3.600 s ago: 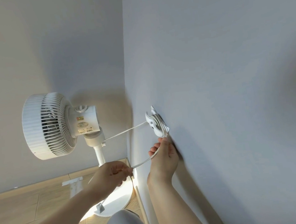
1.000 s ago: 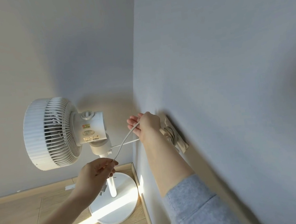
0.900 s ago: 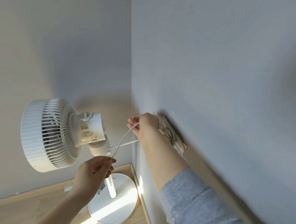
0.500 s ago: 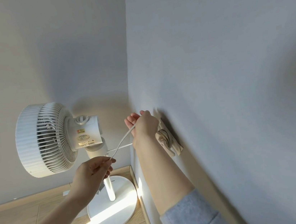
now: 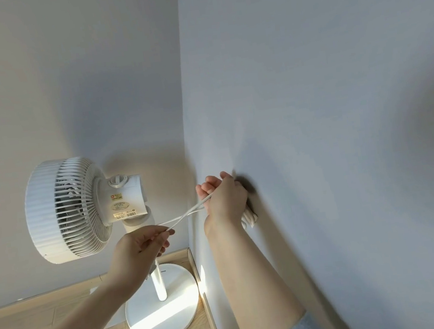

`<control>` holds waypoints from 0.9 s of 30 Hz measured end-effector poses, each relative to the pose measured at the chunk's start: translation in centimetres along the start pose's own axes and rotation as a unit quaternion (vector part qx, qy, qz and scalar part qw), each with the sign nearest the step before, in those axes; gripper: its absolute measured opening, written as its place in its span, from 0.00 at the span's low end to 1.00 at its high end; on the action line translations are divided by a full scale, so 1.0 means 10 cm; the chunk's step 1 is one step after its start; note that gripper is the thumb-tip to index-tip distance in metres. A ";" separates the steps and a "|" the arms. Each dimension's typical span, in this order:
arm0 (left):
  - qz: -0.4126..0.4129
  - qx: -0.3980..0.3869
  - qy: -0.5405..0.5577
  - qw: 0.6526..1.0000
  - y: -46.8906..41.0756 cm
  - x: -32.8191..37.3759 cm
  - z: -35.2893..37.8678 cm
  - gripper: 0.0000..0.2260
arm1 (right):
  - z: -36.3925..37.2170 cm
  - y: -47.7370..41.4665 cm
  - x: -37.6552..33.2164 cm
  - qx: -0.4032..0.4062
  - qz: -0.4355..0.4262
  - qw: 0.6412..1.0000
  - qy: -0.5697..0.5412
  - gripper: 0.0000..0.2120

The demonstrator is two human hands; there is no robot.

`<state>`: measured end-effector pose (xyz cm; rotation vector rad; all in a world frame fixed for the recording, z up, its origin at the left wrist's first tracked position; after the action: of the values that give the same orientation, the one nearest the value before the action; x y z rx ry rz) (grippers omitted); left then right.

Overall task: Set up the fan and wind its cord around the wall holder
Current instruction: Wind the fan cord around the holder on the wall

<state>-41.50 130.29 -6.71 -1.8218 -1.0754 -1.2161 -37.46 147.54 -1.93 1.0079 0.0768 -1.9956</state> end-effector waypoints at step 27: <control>-0.071 -0.167 -0.067 0.981 0.68 -0.06 0.64 0.06 | -1.04 0.52 0.15 0.001 -0.006 0.991 0.136 0.08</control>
<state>-33.09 132.80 -9.95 -2.1358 -1.1448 -1.4446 -27.62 147.51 -8.38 1.2792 0.2293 -1.8568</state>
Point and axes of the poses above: each hand's wrist, its own y-axis away from the middle knuckle, its own z-axis out of the palm, x = y × z, the point moved 8 cm from there along -y, towards the middle knuckle, and after that the axes turned 6 degrees about -x, right-handed, at the moved point
